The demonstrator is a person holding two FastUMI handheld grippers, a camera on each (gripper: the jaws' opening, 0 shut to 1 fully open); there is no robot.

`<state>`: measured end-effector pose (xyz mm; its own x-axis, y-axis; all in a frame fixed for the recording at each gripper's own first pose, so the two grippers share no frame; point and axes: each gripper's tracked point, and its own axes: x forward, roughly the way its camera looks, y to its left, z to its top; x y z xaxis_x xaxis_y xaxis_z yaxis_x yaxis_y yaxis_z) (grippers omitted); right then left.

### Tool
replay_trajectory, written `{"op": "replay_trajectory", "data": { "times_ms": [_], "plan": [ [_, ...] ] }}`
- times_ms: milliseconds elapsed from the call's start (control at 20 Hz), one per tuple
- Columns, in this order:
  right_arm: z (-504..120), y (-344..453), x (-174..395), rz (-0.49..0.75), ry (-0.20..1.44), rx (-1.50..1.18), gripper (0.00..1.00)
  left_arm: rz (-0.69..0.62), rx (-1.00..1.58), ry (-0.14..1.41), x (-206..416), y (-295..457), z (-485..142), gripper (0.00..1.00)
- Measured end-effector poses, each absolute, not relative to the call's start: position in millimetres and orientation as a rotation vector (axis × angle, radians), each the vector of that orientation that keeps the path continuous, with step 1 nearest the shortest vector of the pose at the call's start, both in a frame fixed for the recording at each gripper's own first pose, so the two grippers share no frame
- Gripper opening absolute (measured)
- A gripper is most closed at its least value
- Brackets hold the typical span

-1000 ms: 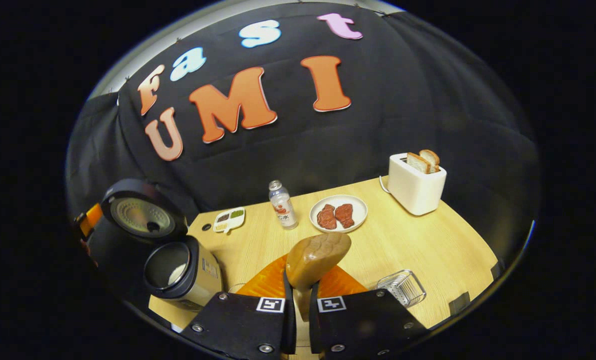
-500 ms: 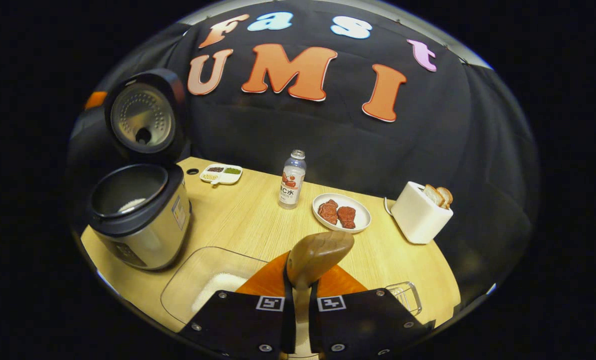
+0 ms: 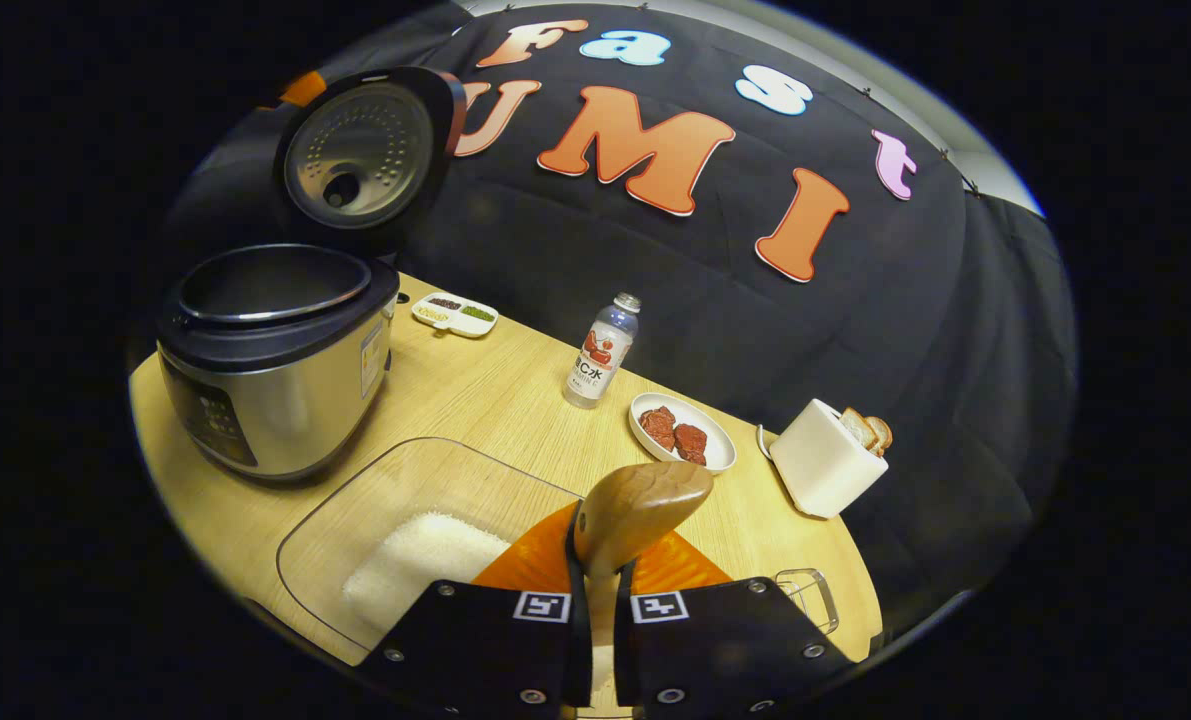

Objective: Close the left gripper, press the button to open the rice cooker; take a wooden spoon from the chopstick holder with the right hand, scoop a spoonful of rice and pour it into the rice cooker, then put the wooden spoon back into the chopstick holder.

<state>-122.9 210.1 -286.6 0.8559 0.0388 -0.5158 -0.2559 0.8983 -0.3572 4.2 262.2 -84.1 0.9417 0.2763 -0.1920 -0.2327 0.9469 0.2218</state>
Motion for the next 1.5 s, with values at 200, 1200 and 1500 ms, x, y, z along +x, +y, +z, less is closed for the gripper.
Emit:
{"op": "replay_trajectory", "data": {
  "times_ms": [200,1200,1500],
  "plan": [
    [-288,213,-128,0.157,0.525,-0.436,0.08,0.246,0.205,0.220,5,261,-84,0.96],
    [-273,165,-120,0.193,0.630,-0.058,0.08,0.179,0.151,0.141,28,180,-44,0.97],
    [-276,166,-115,0.199,0.605,-0.119,0.08,0.158,0.155,0.141,31,160,-38,1.00]
  ]
}}
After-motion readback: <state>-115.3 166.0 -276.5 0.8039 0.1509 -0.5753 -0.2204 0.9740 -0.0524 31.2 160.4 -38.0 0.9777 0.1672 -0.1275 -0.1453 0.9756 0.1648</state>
